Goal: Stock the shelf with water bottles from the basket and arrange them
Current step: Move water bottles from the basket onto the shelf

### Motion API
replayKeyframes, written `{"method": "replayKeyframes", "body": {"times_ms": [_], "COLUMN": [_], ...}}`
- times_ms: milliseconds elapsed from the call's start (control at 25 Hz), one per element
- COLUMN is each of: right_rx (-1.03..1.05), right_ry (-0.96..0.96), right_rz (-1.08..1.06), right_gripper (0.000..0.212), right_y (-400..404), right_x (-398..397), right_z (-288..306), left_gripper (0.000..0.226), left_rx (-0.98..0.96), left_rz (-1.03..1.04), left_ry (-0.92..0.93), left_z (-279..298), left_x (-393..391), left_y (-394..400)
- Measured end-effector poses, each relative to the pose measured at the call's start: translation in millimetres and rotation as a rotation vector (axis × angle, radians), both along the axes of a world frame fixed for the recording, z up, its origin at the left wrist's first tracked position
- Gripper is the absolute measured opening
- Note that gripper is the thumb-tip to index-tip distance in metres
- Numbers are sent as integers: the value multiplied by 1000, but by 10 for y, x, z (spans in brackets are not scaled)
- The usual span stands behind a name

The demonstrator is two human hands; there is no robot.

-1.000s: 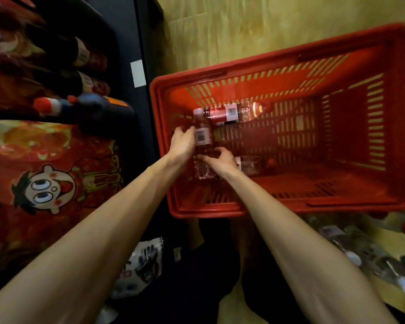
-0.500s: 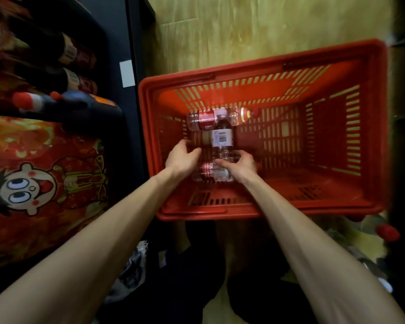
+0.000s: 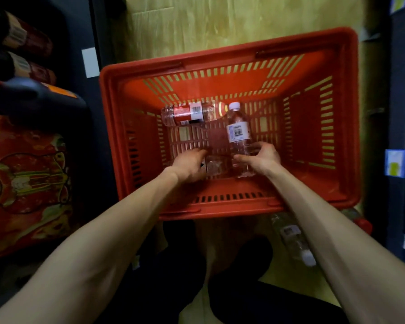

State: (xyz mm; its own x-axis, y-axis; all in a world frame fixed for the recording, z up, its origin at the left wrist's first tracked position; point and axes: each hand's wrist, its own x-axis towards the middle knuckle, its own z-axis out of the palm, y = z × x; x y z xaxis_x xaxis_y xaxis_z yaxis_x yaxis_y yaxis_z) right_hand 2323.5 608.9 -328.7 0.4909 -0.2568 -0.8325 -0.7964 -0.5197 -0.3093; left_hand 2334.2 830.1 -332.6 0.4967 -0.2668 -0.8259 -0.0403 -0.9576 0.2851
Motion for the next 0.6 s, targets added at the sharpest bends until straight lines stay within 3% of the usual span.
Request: {"method": "replayKeyframes", "body": {"times_ms": [200, 320, 600], "right_rx": [-26, -67, 35], "right_ry": [44, 48, 34], "right_rz": [44, 48, -185], "right_gripper": [72, 69, 83], "right_y": [-189, -267, -351], "right_x": [13, -1, -173], "right_z": [-14, 40, 424], "left_gripper": [65, 53, 71], "left_rx": [76, 70, -93], "left_rz": [-231, -265, 124], "left_ry": [-94, -10, -79], "left_z": [-256, -213, 434], "left_x": [-106, -13, 69], "left_y": [-151, -194, 112]}}
